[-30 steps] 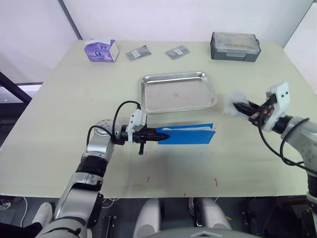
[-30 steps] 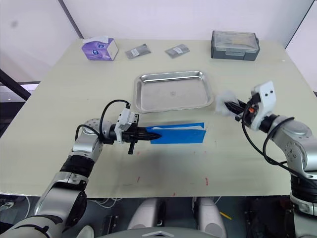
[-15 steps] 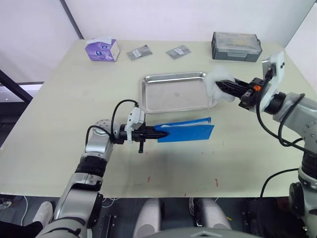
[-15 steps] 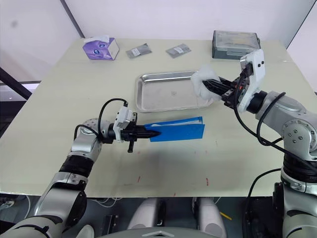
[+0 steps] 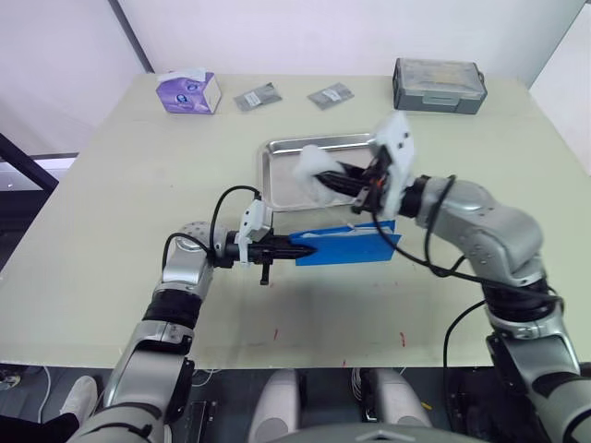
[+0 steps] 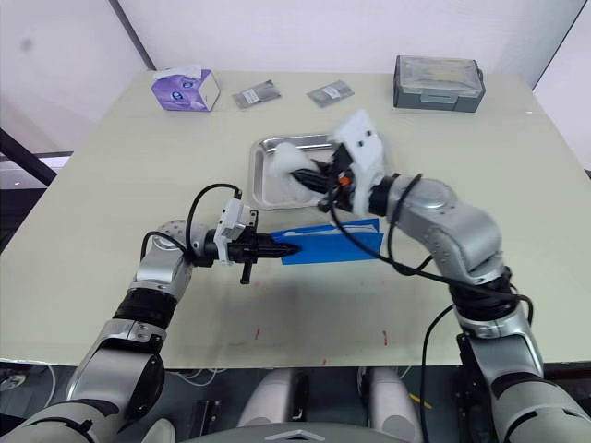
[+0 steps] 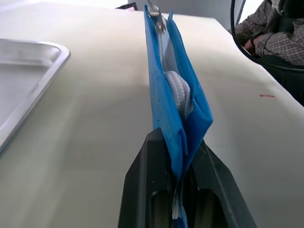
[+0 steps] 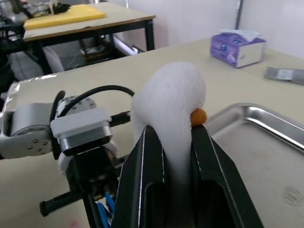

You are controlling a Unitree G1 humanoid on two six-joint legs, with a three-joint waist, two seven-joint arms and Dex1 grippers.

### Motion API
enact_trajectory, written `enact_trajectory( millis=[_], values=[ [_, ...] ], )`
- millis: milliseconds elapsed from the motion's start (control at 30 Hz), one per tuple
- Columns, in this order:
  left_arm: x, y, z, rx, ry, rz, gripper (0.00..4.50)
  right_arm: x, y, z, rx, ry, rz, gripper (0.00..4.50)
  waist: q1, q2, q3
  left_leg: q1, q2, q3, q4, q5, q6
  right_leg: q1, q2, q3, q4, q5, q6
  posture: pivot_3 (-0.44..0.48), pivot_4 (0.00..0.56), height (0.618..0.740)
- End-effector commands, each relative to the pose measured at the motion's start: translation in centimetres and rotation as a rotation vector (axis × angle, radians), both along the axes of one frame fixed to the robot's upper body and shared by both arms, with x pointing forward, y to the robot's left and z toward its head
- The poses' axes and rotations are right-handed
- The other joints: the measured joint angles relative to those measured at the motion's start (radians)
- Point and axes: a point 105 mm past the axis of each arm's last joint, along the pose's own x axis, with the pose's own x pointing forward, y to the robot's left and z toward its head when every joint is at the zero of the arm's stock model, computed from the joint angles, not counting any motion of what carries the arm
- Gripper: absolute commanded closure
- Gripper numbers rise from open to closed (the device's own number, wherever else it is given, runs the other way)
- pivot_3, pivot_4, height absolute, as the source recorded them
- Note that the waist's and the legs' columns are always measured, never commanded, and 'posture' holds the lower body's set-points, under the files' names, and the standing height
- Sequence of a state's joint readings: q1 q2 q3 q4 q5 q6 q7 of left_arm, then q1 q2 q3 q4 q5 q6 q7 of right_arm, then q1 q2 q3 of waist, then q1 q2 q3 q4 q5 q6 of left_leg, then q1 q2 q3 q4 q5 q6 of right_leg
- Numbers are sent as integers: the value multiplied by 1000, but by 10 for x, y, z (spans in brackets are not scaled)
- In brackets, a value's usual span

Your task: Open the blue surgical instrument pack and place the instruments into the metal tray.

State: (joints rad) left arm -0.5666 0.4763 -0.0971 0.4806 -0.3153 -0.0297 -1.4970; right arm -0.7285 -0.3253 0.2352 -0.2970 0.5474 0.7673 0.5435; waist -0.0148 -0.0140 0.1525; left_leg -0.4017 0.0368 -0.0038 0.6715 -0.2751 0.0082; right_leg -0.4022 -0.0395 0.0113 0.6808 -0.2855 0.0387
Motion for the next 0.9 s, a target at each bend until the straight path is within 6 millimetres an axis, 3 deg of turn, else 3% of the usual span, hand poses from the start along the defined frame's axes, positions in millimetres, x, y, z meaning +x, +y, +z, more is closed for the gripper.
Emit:
enact_trajectory(
  millis=[33,167,400,533,600,667,833,900],
  values=[
    [4,-3,8,4,-35,-9,4500,-7,10,25,28,-139,44,4438,0,0,0,0,0,0,0,0,0,0,0,0,0,0,0,0,150,734],
    [5,-4,8,7,-37,-7,4500,-11,15,30,31,-192,69,4438,-1,0,0,0,0,0,0,0,0,0,0,0,0,0,0,0,150,734],
    [9,-3,7,17,-38,-2,4500,-43,-1,-4,-74,-183,257,4438,2,0,0,0,0,0,0,0,0,0,0,0,-1,0,0,0,150,734],
    [11,-2,7,22,-36,-4,4500,-49,-9,-24,-155,-183,325,4438,0,0,0,0,0,0,0,0,0,0,0,0,0,0,0,0,150,734],
    [11,-3,6,24,-37,-7,4500,-50,-11,-35,-190,-187,358,3539,-2,0,0,0,0,-1,0,0,0,0,1,0,0,0,0,0,150,734],
    [11,-3,6,25,-37,-9,4500,-50,-11,-35,-189,-194,368,2966,-1,0,0,0,0,-1,0,0,0,0,1,0,0,0,0,0,150,734],
    [12,-2,6,29,-37,-9,4500,-51,-13,-31,-160,-187,392,299,0,0,0,0,0,-1,0,0,0,0,1,0,0,0,0,0,150,734],
    [12,-2,5,30,-37,-10,4500,-51,-14,-29,-152,-183,391,124,0,0,0,0,0,-1,0,0,0,0,1,1,0,0,0,0,150,734]
  ],
)
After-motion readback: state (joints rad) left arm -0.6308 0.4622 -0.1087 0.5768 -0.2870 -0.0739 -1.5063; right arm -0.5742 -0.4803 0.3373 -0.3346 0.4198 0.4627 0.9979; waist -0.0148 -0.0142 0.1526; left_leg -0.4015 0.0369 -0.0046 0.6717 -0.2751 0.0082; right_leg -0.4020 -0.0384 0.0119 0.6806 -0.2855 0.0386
